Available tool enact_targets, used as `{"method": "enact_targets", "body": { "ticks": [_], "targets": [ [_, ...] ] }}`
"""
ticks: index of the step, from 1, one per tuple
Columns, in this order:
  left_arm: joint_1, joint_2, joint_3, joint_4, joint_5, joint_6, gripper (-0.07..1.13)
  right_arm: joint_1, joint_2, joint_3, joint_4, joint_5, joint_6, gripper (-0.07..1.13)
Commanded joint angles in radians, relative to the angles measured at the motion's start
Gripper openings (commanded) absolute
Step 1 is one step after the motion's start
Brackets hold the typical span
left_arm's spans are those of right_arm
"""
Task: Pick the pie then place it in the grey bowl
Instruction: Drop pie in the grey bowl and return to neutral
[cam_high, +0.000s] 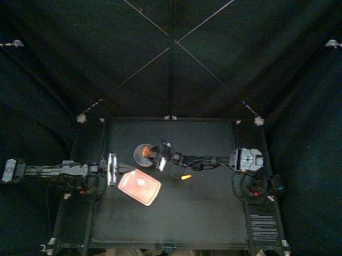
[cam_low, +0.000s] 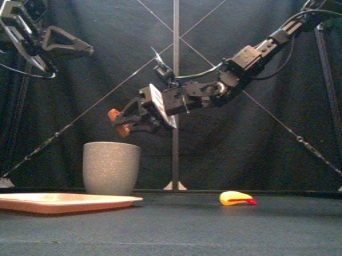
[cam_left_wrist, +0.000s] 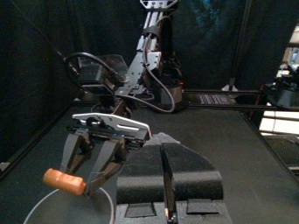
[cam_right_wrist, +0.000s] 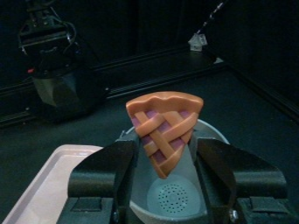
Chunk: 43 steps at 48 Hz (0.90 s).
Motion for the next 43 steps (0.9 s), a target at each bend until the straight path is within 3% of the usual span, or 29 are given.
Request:
{"method": "enact_targets", "body": {
  "ticks": [1,14,32,43],
  "targets": [
    [0.003,0.003,-0.011,0.011,-0.009,0.002,0.00,-0.005,-0.012,-0.043,0.011,0.011,0.002,0.79],
    [0.006,0.005,-0.006,0.012,-0.008,0.002,0.00,-0.003,-0.015,-0.044,0.012,0.023,0.002,0.94],
    [0.006,0.005,0.003,0.012,-0.008,0.002,0.00,0.005,-0.041,0.003,0.005,0.023,0.000,0.94],
    [0.008,0.005,0.012,0.009,-0.008,0.000,0.00,0.044,-0.155,0.132,-0.034,0.023,-0.003,0.94]
  ]
}}
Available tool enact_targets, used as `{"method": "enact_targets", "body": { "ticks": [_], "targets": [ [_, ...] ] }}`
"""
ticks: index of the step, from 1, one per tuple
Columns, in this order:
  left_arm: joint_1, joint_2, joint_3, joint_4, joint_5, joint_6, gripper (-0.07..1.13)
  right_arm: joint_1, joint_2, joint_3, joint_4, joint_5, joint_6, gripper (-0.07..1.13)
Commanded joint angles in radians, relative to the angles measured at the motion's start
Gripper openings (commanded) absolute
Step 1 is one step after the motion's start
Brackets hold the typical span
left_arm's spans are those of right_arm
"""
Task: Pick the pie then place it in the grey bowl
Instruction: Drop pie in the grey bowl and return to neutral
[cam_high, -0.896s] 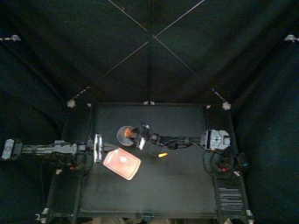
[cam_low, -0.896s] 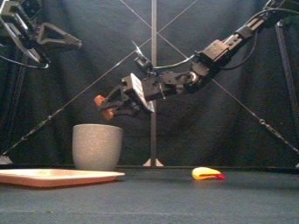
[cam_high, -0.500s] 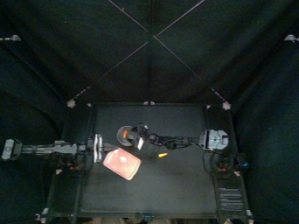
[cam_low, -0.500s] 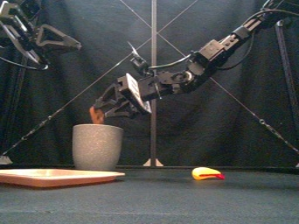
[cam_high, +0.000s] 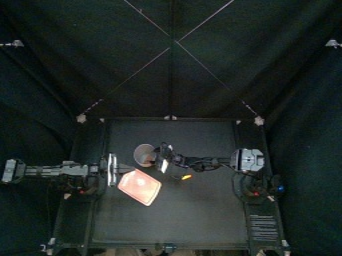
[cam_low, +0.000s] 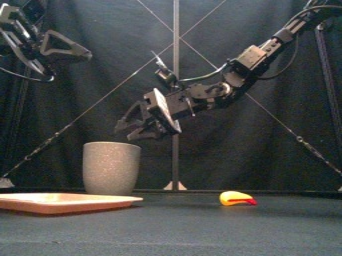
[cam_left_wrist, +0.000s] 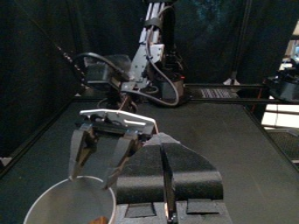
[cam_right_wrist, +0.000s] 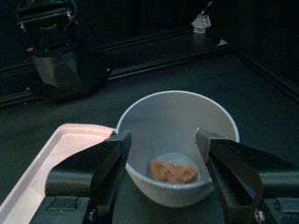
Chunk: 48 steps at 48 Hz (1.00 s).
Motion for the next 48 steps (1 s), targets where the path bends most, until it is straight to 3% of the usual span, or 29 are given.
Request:
{"method": "enact_targets", "body": {
  "ticks": [1,17,38,43,48],
  "targets": [
    [0.003,0.005,-0.011,0.000,-0.008,0.000,0.00,0.026,-0.115,0.057,-0.020,-0.005,0.003,0.94],
    [0.005,0.005,0.005,-0.003,-0.008,0.000,0.00,0.112,-0.299,0.270,-0.028,-0.005,0.003,0.94],
    [0.028,0.002,0.028,-0.025,-0.002,-0.003,0.00,0.164,-0.367,0.351,-0.009,-0.005,0.003,0.91],
    [0.028,0.002,0.031,-0.028,-0.002,-0.002,0.00,0.164,-0.390,0.356,-0.015,-0.005,-0.003,0.83],
    [0.028,0.002,0.034,-0.031,-0.002,-0.002,0.00,0.164,-0.410,0.359,-0.028,-0.005,-0.011,0.65]
  ]
}}
